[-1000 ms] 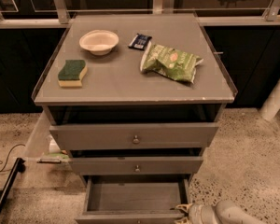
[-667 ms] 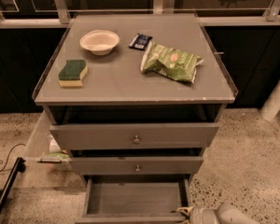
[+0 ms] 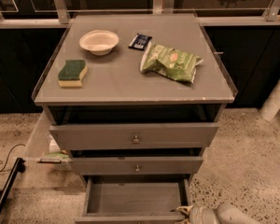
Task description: Open bottom drawer
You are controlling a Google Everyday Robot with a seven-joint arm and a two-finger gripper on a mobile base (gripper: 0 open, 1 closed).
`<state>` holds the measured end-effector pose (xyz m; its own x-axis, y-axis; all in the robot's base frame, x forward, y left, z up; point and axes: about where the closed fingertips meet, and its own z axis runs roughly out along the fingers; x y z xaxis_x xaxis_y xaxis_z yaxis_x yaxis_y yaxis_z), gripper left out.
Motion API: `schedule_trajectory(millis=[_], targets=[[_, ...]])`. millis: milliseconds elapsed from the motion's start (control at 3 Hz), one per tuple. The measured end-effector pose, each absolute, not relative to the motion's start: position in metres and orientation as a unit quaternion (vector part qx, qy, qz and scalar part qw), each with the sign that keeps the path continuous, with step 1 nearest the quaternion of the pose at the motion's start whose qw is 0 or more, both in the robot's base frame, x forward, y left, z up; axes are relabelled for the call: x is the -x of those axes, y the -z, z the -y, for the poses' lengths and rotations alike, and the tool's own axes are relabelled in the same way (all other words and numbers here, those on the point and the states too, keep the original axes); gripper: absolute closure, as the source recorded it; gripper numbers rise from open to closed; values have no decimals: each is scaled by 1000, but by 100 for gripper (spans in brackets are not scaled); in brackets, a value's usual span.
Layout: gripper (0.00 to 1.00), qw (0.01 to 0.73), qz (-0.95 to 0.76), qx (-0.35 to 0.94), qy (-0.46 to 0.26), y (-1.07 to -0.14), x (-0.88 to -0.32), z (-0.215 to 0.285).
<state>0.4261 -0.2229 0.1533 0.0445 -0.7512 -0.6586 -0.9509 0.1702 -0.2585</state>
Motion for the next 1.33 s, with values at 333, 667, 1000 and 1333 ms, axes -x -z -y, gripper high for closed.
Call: schedule_trajectory(millis=[333,667,1000,1333], targets=[[34,357,-677,628,-144,-154,-427,222],[37,357,-675,627,-154,-152,-423,223],[60,356,-676,623,-167,-144,-408,228],[83,356,-676,623,-167,-151,-410,226]])
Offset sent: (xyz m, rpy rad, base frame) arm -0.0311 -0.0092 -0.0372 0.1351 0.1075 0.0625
